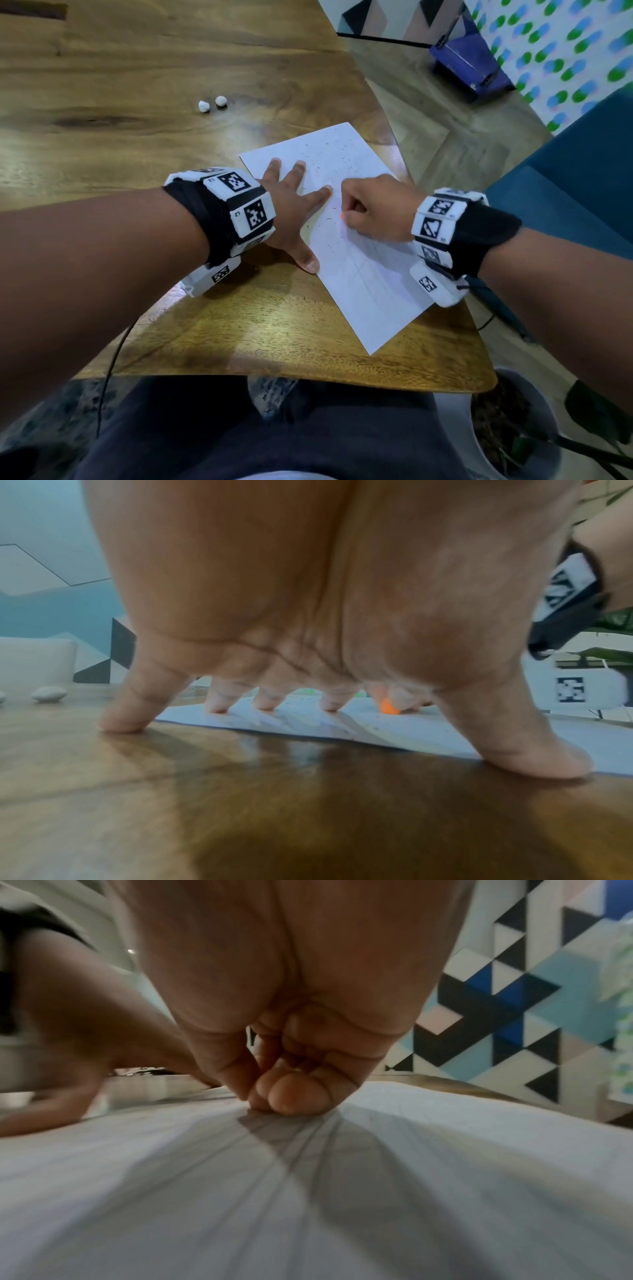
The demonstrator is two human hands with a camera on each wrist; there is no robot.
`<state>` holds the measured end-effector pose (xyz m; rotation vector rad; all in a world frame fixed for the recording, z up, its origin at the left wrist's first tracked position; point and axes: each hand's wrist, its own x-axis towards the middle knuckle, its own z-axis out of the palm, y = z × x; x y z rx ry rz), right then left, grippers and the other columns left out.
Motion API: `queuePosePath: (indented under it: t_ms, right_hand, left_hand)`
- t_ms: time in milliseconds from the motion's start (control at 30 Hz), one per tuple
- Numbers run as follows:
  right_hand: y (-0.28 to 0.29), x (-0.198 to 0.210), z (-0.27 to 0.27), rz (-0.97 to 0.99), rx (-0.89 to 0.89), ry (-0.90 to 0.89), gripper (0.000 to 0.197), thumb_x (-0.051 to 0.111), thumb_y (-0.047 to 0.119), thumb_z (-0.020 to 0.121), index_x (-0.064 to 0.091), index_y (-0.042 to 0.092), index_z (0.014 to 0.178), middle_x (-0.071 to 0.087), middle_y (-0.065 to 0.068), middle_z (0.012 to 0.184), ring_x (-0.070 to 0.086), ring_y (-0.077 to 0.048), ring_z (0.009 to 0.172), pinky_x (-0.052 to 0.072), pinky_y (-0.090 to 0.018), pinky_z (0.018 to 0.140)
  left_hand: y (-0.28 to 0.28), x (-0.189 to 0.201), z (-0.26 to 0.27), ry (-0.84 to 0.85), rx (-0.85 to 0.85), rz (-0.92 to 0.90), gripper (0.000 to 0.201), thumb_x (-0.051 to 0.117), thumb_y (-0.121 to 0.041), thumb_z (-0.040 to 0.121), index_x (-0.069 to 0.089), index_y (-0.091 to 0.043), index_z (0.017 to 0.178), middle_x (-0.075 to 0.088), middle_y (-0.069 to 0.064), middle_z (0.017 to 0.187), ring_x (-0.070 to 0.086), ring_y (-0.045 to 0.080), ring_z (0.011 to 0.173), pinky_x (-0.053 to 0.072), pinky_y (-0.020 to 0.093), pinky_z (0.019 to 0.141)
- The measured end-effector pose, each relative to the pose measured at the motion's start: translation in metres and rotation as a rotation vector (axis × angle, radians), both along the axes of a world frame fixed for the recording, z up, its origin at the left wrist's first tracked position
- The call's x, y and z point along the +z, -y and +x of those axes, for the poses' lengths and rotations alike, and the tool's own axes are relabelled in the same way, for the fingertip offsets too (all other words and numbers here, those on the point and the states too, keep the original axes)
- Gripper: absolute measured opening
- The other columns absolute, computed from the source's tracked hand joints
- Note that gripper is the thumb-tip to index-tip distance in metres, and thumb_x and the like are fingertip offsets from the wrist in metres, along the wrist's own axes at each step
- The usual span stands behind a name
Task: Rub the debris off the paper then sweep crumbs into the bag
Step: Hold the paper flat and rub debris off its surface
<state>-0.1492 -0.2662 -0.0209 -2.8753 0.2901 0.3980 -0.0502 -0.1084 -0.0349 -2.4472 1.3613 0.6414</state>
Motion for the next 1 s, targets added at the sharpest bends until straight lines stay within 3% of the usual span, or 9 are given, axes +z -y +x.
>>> queuePosePath:
  t_ms: [167, 333, 433, 533, 733, 900, 1000]
  right_hand:
    - [-0.010, -0.002, -0.029, 0.079, 0.123, -0.079, 0.004, 0.058, 0.025, 0.091, 0.058, 0.021, 0.090, 0.065, 0.007, 0.077, 0.059, -0.011, 0.075, 0.045, -0.026, 0.064]
    - [0.002, -0.002, 0.016, -0.017, -0.028, 0.043, 0.004, 0.057, 0.025, 0.090, 0.057, 0.021, 0.087, 0.063, 0.006, 0.082, 0.060, -0.019, 0.085, 0.045, -0.028, 0.067]
    - [0.009, -0.002, 0.027, -0.029, -0.061, 0.027, 0.005, 0.057, 0.025, 0.089, 0.056, 0.020, 0.088, 0.065, 0.002, 0.087, 0.060, -0.022, 0.088, 0.051, -0.033, 0.072]
    - [0.003, -0.004, 0.008, 0.007, -0.051, 0.009, 0.006, 0.056, 0.027, 0.088, 0.054, 0.023, 0.084, 0.065, 0.002, 0.082, 0.063, -0.022, 0.082, 0.055, -0.036, 0.071]
    - [-0.014, -0.005, -0.040, 0.073, 0.110, -0.107, 0.003, 0.056, 0.026, 0.087, 0.055, 0.024, 0.085, 0.062, 0.008, 0.074, 0.060, -0.015, 0.073, 0.052, -0.034, 0.068]
    - [0.000, -0.005, 0.004, -0.021, -0.038, 0.020, 0.006, 0.055, 0.028, 0.086, 0.055, 0.022, 0.083, 0.064, 0.004, 0.078, 0.064, -0.021, 0.078, 0.056, -0.037, 0.069]
    - [0.007, -0.002, 0.021, -0.063, -0.063, 0.038, 0.007, 0.057, 0.026, 0.087, 0.058, 0.019, 0.087, 0.062, 0.004, 0.080, 0.061, -0.022, 0.085, 0.050, -0.031, 0.066]
  left_hand:
    - [0.001, 0.000, -0.003, 0.001, -0.001, 0.006, 0.137, 0.068, -0.088, 0.060, -0.015, -0.043, 0.159, -0.022, 0.010, 0.168, -0.015, 0.046, 0.153, 0.023, 0.069, 0.113]
    - [0.002, 0.003, -0.004, 0.000, 0.000, 0.025, 0.135, 0.067, -0.088, 0.063, -0.017, -0.042, 0.159, -0.024, 0.010, 0.168, -0.016, 0.046, 0.153, 0.020, 0.068, 0.115]
    - [0.001, 0.004, -0.004, 0.012, -0.005, 0.033, 0.134, 0.066, -0.087, 0.064, -0.018, -0.042, 0.159, -0.023, 0.011, 0.168, -0.016, 0.046, 0.153, 0.019, 0.068, 0.116]
    - [0.001, 0.004, -0.005, 0.018, -0.010, 0.023, 0.134, 0.066, -0.088, 0.064, -0.017, -0.041, 0.159, -0.022, 0.012, 0.168, -0.014, 0.047, 0.153, 0.019, 0.067, 0.116]
    - [0.001, 0.003, -0.003, -0.001, 0.000, 0.015, 0.136, 0.067, -0.088, 0.062, -0.016, -0.041, 0.159, -0.023, 0.011, 0.168, -0.015, 0.047, 0.153, 0.020, 0.069, 0.115]
    - [0.001, 0.002, -0.003, 0.021, -0.006, 0.014, 0.135, 0.066, -0.088, 0.062, -0.016, -0.042, 0.159, -0.020, 0.011, 0.169, -0.013, 0.046, 0.153, 0.021, 0.068, 0.115]
    - [0.001, 0.001, -0.003, 0.021, -0.003, 0.018, 0.134, 0.066, -0.088, 0.063, -0.016, -0.044, 0.158, -0.020, 0.011, 0.169, -0.014, 0.047, 0.153, 0.021, 0.068, 0.115]
